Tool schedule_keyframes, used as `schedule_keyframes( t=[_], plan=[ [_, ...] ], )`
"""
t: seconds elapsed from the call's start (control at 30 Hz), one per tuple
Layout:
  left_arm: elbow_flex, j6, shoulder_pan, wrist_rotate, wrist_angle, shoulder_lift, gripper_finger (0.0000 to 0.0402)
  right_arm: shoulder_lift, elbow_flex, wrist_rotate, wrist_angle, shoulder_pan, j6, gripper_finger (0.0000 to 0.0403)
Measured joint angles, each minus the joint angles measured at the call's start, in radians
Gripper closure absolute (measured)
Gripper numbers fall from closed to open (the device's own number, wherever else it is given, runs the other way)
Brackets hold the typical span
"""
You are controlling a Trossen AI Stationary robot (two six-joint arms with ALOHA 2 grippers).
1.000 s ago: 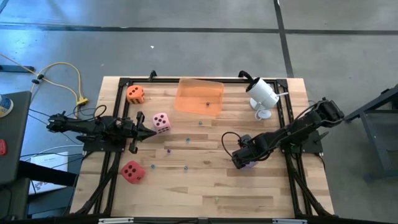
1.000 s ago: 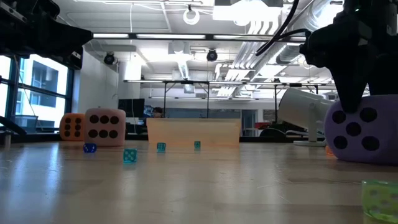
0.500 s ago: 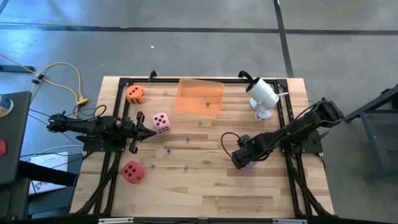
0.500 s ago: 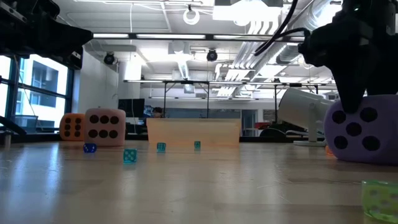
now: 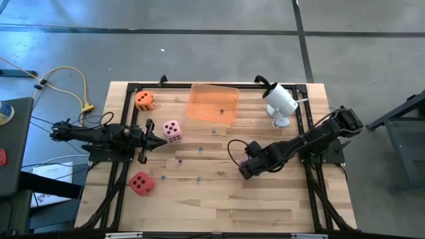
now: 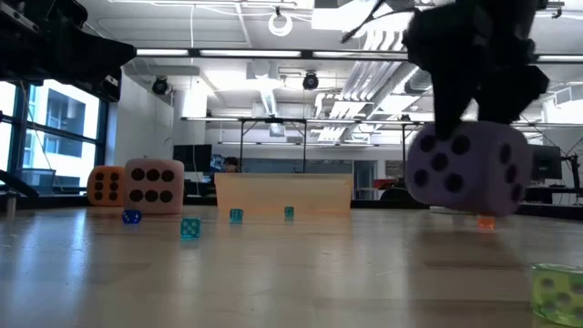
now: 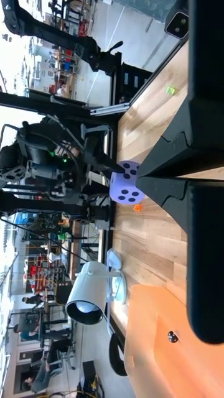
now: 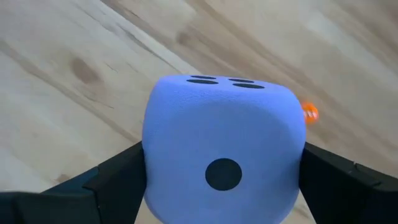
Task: Pick & Place Dice
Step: Put the large blue dice in the orange bin
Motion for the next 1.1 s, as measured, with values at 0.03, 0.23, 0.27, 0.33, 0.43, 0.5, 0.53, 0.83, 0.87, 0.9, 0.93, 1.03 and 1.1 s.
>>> schedule_keyframes(
  t=[0.03,0.23,0.27,0.33,0.43,0.5,0.53,0.83,0.87,0.9,0.93,1.03,1.1],
  plan=[
    [0.000,0.000,0.000,0.000,0.000,0.000,0.0401,-0.001,0.010,0.019,0.007,0.000,-0.014,0.0057],
    [0.000,0.000,0.000,0.000,0.000,0.000,0.0401,-0.002,0.068,0.171,0.119,-0.060,-0.214,0.0055],
    [0.000,0.000,0.000,0.000,0.000,0.000,0.0401,-0.002,0.073,0.198,0.160,-0.076,-0.260,0.0055],
    [0.000,0.000,0.000,0.000,0.000,0.000,0.0401,-0.003,0.083,0.231,0.253,-0.117,-0.362,0.0057],
    [0.000,0.000,0.000,0.000,0.000,0.000,0.0401,-0.004,0.084,0.236,0.415,-0.191,-0.517,0.0058],
    [0.000,0.000,0.000,0.000,0.000,0.000,0.0401,-0.004,0.084,0.236,0.519,-0.245,-0.600,0.0057],
    [0.000,0.000,0.000,0.000,0.000,0.000,0.0401,-0.004,0.084,0.236,0.564,-0.273,-0.636,0.0056],
    [0.000,0.000,0.000,0.000,0.000,0.000,0.0401,0.034,0.084,0.170,0.685,-0.520,-0.784,0.0057],
    [0.000,0.000,0.000,0.000,0.000,0.000,0.0401,0.048,0.084,0.163,0.683,-0.543,-0.785,0.0055],
    [0.000,0.000,0.000,0.000,0.000,0.000,0.0401,0.063,0.084,0.153,0.682,-0.564,-0.792,0.0054],
    [0.000,0.000,0.000,0.000,0.000,0.000,0.0401,0.078,0.084,0.147,0.685,-0.583,-0.807,0.0053],
    [0.000,0.000,0.000,0.000,0.000,0.002,0.0401,0.121,0.084,0.161,0.705,-0.616,-0.857,0.0044],
    [0.000,-0.003,0.000,0.000,-0.004,0.004,0.0401,0.147,0.084,0.193,0.715,-0.627,-0.873,0.0034]
  ],
)
